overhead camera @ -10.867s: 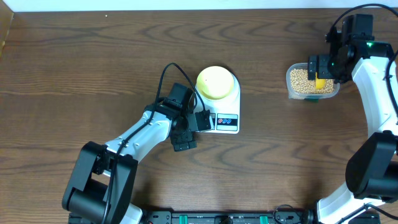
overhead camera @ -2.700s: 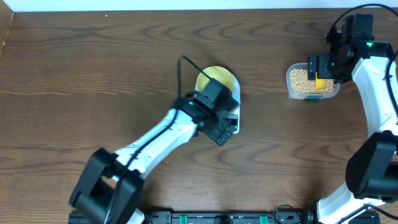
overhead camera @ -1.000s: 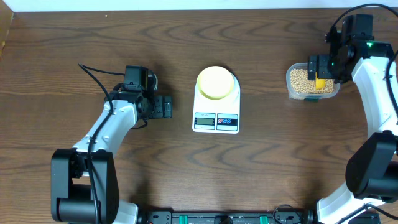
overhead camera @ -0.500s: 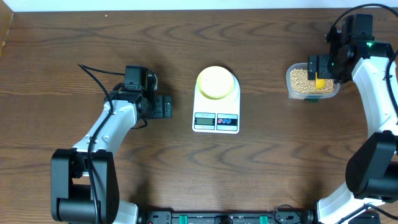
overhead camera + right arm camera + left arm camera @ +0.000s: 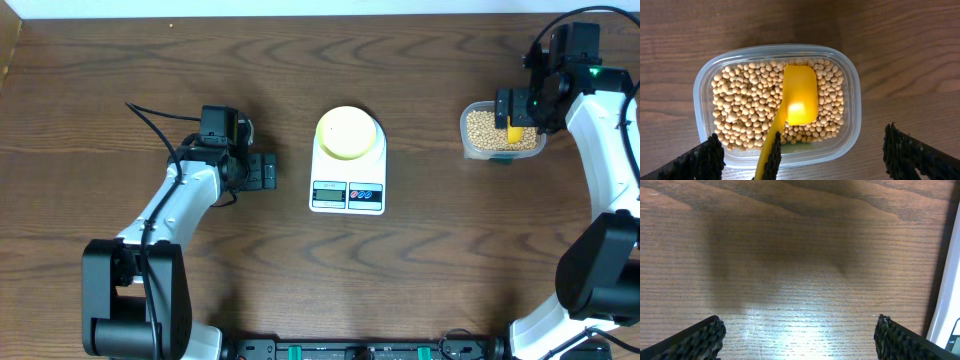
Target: Scoop item into bowl and weigh 50g on scale
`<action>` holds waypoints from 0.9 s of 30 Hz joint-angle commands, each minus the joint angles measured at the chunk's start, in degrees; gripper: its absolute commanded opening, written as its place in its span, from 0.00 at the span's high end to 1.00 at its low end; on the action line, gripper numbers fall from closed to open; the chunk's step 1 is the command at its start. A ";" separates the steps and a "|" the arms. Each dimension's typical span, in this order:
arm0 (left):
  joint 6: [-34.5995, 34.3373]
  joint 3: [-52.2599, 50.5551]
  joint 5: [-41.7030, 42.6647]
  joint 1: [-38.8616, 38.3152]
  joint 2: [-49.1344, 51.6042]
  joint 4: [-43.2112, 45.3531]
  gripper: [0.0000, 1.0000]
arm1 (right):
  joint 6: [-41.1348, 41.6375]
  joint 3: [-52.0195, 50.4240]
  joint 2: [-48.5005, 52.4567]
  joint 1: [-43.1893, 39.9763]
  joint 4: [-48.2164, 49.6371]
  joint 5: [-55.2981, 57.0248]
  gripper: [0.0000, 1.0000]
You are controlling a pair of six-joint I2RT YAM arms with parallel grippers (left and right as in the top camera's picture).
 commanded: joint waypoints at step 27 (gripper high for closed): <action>2.32 0.13 2.71 0.31 -0.31 0.22 0.02 | 0.31 -0.20 0.15 -0.39 0.02 0.44 0.01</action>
